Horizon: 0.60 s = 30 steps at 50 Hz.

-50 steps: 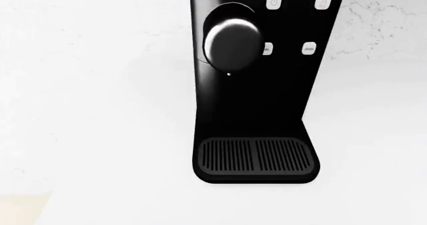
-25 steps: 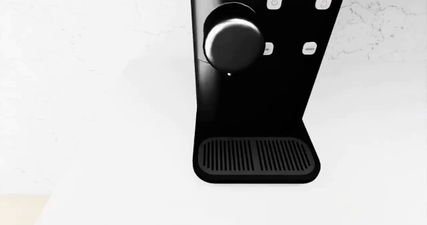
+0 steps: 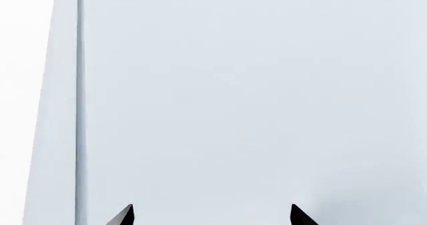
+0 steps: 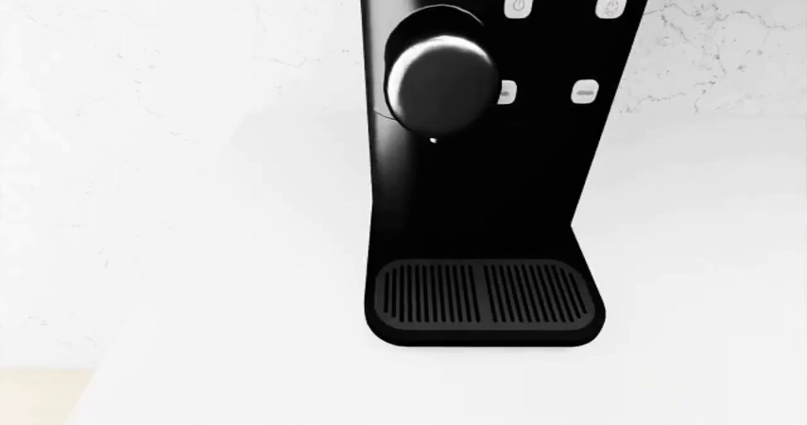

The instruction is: Pick and place the shaker into the drawer. Then close the cabinet.

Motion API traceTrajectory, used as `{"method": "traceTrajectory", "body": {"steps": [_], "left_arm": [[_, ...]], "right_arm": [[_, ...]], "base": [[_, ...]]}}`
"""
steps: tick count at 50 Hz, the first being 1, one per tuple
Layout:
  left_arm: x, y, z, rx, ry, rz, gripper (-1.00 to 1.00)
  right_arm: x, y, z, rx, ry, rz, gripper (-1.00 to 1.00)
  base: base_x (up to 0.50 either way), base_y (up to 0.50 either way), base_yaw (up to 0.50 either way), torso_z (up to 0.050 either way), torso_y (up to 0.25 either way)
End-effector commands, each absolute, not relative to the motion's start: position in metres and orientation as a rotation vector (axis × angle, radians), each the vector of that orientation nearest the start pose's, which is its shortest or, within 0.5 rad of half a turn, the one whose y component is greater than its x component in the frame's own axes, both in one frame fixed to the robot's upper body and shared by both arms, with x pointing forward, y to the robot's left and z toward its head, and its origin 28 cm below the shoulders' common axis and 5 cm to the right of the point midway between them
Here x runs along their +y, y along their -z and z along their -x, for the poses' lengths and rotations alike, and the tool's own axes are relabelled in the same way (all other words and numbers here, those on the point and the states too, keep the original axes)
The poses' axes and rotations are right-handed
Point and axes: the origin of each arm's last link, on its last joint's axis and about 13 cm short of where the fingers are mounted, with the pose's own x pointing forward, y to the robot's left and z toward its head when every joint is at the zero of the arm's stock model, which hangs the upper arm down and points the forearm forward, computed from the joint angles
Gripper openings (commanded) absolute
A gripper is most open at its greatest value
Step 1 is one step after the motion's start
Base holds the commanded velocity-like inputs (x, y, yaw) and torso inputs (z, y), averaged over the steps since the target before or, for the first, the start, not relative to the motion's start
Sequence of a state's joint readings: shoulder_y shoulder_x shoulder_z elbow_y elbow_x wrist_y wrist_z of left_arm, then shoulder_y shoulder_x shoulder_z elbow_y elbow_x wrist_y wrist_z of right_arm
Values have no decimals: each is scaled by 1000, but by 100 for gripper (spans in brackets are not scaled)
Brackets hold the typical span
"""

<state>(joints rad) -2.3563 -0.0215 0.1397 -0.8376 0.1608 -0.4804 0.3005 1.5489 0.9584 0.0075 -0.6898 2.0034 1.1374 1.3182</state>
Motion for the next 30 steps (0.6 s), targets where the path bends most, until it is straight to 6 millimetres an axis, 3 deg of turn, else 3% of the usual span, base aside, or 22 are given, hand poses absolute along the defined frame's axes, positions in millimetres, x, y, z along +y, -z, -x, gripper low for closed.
{"method": "traceTrajectory", "body": {"steps": [1,9,11,14,16,19,22,25,28,30], "left_arm": [[213,-616,-273,-825,21,-470,100],[216,-618,-269,-842,58,-425,100],[216,-622,-260,-868,91,-405,100],[217,-629,-231,-930,154,-333,100],[220,-615,-210,-930,207,-259,100],[227,-591,-159,-1022,247,-156,100],[241,-545,-118,-1059,264,-47,100],[269,-533,-119,-1026,296,9,100],[290,-495,-127,-976,291,59,100],[292,-467,-128,-959,179,109,100]], "right_arm": [[-160,-384,-123,-593,125,100,100],[-157,-383,-125,-591,117,99,100],[-158,-382,-126,-589,117,98,100],[-157,-381,-127,-587,116,96,100],[-158,-379,-128,-585,116,94,100],[-157,-378,-130,-582,112,92,100],[-156,-376,-133,-578,107,89,100],[-155,-375,-136,-574,102,88,100],[-153,-374,-140,-570,94,86,100],[-152,-373,-142,-568,90,87,100]], "base": [[0,0,0,0,0],[0,0,0,0,0],[0,0,0,0,0],[0,0,0,0,0],[0,0,0,0,0],[0,0,0,0,0],[0,0,0,0,0],[0,0,0,0,0],[0,0,0,0,0],[0,0,0,0,0]]}}
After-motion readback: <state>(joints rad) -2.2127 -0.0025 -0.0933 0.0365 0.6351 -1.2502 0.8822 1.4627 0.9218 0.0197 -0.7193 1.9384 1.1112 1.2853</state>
